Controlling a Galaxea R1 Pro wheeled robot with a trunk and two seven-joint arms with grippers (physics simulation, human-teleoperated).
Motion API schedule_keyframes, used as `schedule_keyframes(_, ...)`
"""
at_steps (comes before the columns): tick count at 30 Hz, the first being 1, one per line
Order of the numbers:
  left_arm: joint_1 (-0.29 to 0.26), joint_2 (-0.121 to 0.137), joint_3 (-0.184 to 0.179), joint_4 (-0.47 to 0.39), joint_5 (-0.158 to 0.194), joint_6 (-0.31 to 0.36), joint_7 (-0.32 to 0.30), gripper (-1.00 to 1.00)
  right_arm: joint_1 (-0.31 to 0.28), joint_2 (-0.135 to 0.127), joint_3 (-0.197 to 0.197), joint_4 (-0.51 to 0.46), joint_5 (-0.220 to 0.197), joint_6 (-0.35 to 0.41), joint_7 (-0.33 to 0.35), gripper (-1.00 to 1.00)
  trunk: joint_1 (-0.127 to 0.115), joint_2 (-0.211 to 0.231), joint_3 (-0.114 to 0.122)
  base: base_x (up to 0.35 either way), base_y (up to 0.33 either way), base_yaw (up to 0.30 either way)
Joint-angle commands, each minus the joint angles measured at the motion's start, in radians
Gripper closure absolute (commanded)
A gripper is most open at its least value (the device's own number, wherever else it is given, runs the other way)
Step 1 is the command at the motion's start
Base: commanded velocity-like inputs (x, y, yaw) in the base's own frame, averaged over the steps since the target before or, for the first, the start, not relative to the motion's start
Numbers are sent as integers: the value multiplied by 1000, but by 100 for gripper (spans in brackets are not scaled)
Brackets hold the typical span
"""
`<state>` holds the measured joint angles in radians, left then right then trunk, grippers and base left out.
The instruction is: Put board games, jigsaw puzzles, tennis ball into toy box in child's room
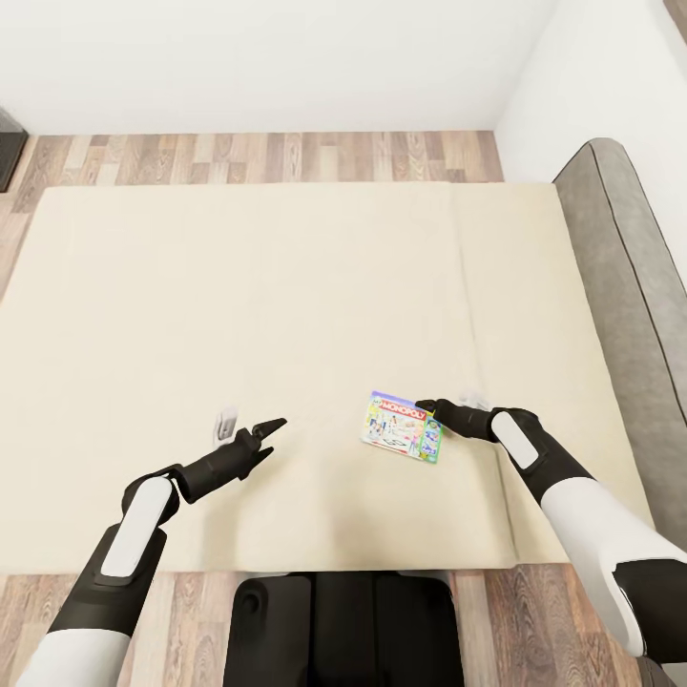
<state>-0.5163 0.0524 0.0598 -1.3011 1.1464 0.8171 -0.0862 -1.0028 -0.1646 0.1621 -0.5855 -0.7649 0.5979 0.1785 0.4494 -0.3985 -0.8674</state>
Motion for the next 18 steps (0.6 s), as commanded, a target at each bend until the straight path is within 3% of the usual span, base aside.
schedule_keyframes(1,0,0,2,0,-5,5,-6,-100,0,-1,4,0,1,2,2,-100,1,-2,-1,0,125,0)
schedule_keyframes(18,-1,0,2,0,-5,5,-6,-100,0,-1,4,0,1,2,2,-100,1,-2,-1,0,239,0)
